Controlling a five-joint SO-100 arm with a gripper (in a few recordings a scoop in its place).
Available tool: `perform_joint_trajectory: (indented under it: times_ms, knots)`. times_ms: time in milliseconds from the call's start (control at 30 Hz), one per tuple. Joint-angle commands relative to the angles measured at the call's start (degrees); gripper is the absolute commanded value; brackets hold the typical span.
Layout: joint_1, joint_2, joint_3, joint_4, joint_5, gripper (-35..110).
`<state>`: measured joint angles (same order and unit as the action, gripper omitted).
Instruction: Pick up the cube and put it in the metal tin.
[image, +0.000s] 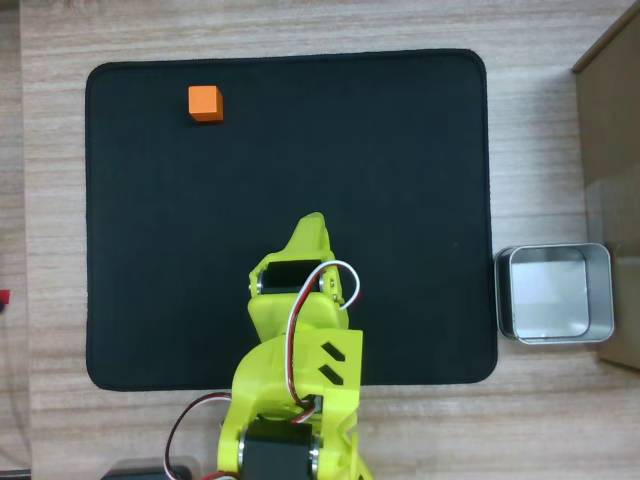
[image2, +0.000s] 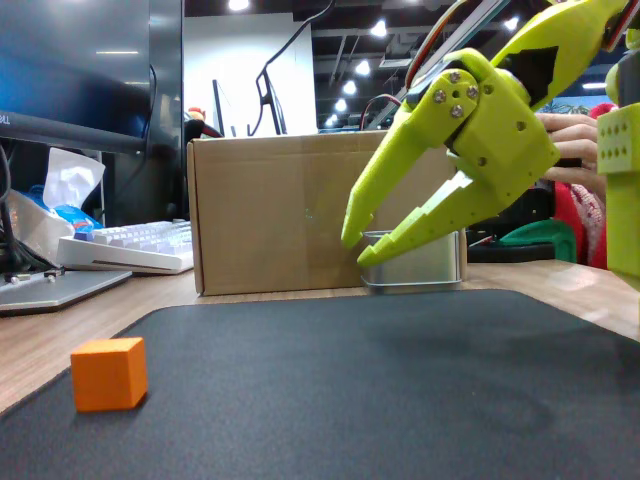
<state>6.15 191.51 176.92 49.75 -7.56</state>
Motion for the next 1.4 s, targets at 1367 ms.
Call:
perform_joint_trajectory:
  times_ms: [1367]
  knots:
    - [-12.83, -89.47, -70.40, 3.78, -8.61, 23]
